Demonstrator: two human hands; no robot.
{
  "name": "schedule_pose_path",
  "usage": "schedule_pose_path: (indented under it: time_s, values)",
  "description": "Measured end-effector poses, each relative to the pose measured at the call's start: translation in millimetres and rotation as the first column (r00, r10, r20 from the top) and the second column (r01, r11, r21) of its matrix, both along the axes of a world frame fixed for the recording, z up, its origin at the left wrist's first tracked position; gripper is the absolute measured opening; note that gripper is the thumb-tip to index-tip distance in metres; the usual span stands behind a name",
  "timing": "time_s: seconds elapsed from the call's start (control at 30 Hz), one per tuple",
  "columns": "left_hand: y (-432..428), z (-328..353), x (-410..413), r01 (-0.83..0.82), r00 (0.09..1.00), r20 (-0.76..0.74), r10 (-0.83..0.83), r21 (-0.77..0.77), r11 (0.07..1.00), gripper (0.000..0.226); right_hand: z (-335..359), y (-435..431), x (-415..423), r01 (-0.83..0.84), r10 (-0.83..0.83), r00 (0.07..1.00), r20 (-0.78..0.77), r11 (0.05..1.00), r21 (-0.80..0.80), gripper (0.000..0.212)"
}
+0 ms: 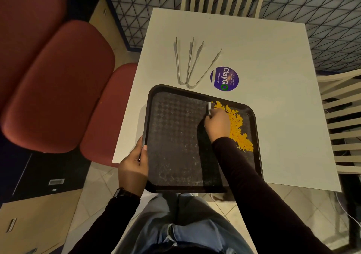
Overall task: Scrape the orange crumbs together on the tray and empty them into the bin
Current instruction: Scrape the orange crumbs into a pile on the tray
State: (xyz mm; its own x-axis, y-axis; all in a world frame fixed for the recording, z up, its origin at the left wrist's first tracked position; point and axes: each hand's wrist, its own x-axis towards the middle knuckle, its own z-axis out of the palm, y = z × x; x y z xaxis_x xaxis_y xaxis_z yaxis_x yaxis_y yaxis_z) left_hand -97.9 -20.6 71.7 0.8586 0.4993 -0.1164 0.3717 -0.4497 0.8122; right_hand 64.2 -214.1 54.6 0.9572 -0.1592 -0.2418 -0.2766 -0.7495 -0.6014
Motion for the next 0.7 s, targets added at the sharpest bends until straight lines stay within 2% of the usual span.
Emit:
schedule_pose_path:
  time_s: [0.13, 0.3, 0.4, 0.57, 0.7]
  values:
    - [1.3, -2.9, 0.8, -0.015, 1.000, -0.008, 0.015, 0.002, 1.000, 0.036, 16.0, 10.6, -47.4, -0.256, 0.258, 0.961, 0.097, 0.966, -0.031, 0.029]
    - [2.1, -1.8, 1.3, 0.005, 1.000, -0.005, -0.006, -0.009, 1.000, 0.037, -3.4, 7.0, -82.4, -0.394, 0.405, 0.906, 0.125, 0.913, -0.105, 0.032]
    - [3.1, -2.3, -0.1, 0.018, 1.000, -0.014, -0.018, -0.002, 1.000, 0.036, -9.7, -2.6, -76.7, -0.360, 0.374, 0.920, 0.119, 0.925, -0.124, 0.032]
    - [1.7, -1.3, -2.9, 0.046, 0.999, 0.010, -0.046, 0.007, 0.999, 0.037, -22.3, -28.3, -48.9, -0.193, 0.203, 0.976, 0.074, 0.974, -0.121, 0.025]
    - [4.9, -5.9, -2.6, 0.031, 1.000, -0.002, -0.031, -0.012, 0.999, 0.038, -25.2, -35.1, -46.6, -0.164, 0.169, 0.984, 0.060, 0.983, -0.077, 0.026]
